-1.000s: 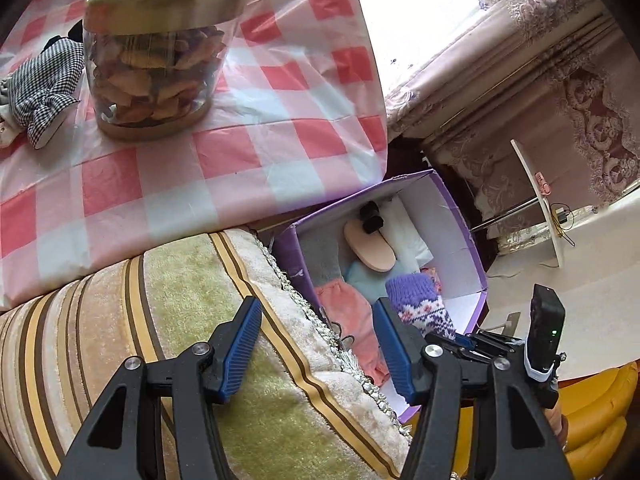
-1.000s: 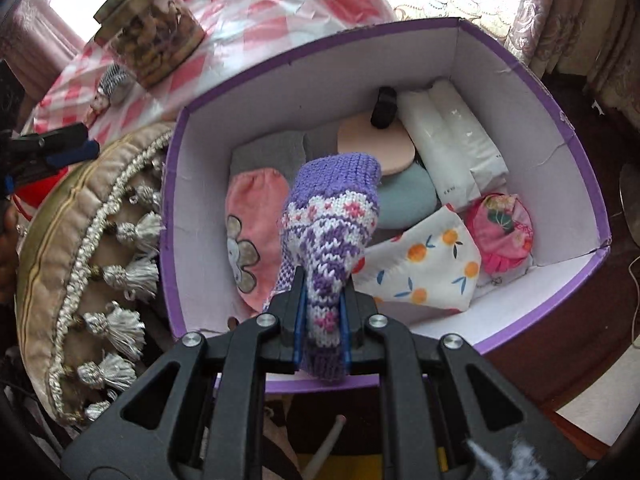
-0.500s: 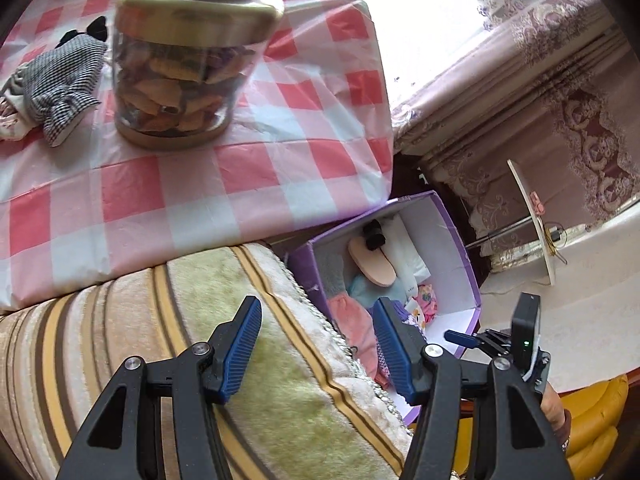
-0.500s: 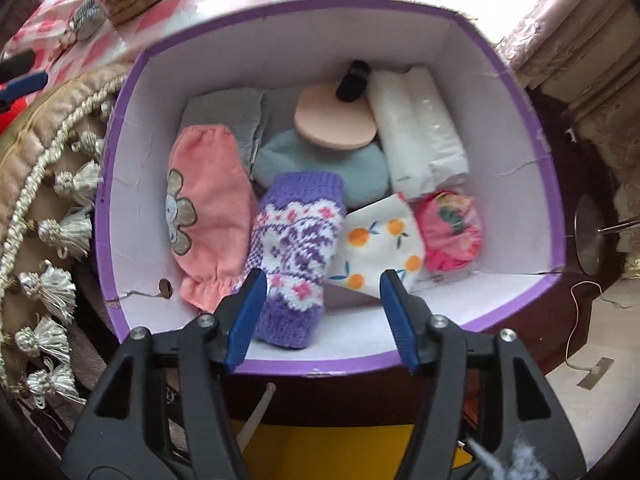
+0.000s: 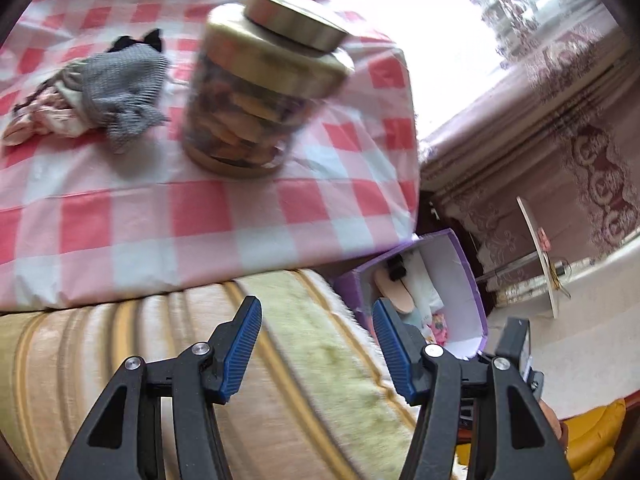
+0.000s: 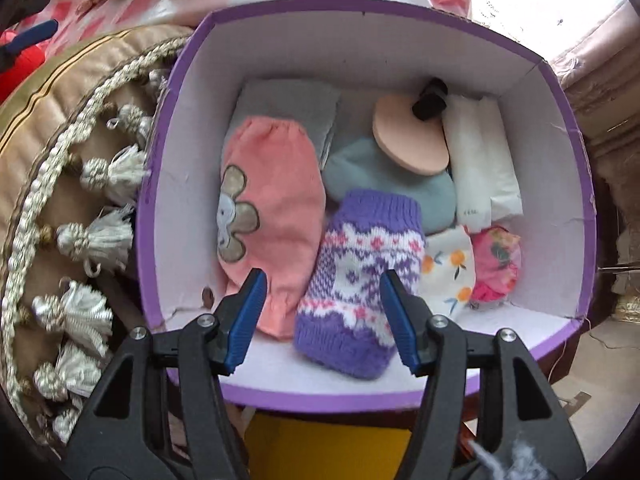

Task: Organize soft objects
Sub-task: 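Move both tools back over the remaining items on the table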

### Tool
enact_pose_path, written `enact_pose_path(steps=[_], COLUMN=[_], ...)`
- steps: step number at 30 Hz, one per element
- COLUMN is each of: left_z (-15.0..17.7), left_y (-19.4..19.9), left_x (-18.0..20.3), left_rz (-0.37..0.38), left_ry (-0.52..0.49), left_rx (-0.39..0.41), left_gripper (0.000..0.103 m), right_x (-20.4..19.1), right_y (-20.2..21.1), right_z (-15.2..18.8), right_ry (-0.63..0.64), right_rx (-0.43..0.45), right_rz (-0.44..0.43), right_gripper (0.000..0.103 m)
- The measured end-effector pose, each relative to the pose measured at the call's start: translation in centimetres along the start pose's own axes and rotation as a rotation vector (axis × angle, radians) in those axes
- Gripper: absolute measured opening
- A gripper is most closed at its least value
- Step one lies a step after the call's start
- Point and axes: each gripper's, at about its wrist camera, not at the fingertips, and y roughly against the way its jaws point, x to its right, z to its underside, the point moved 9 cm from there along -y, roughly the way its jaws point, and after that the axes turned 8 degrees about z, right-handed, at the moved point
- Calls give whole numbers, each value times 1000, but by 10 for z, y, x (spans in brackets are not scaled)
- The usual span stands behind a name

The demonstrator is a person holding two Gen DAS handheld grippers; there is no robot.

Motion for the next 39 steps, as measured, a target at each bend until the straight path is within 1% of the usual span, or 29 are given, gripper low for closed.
enact_pose_path(steps=[4,6,8,10,11,12,14,16,18,21,24,27,31,33,36,39], left_z=[-7,-11,-14,-17,-18,-19,-23,-29,-36,-51,-66,-79,-103,-113,-125,-129], left_y=[17,25,35,47,54,60,70,77,83,94,100,102,97,88,66,41], left_x=[-28,-40,-51,-64,-71,-80,-98,-113,-127,-148,-163,-175,-179,-181,-188,-193], left_rz=[-11,-16,-19,-33,-41,-49,-67,-68,-74,-99,-120,-129,-112,-84,-49,0], left_ry=[59,80,97,113,125,140,174,199,220,235,248,257,238,240,290,375], left_rx=[44,67,90,118,132,145,169,195,219,257,285,299,323,316,281,235], left_gripper=[59,59,59,59,59,59,59,59,59,59,59,59,59,59,59,59], right_x=[-8,-13,-17,-13,-11,-10,-12,-8,-3,4,17,15,-6,-23,-48,-68], right_y=[2,-7,-22,-38,-42,-44,-43,-36,-21,8,36,68,106,125,143,153], right_z=[9,12,12,13,13,12,6,-1,-8,-21,-39,-64,-100,-118,-143,-163], right_ry=[27,38,18,-3,-11,-14,-17,-18,-26,-33,-25,-28,-3,17,42,50], right_rx=[-33,-74,-126,-182,-194,-196,-190,-180,-151,-81,1,93,236,306,389,450], right_rz=[-34,-56,-97,-80,-72,-72,-83,-72,-43,2,75,104,94,83,54,25], right_gripper=[63,63,63,63,63,63,68,69,72,75,75,75,76,76,77,77])
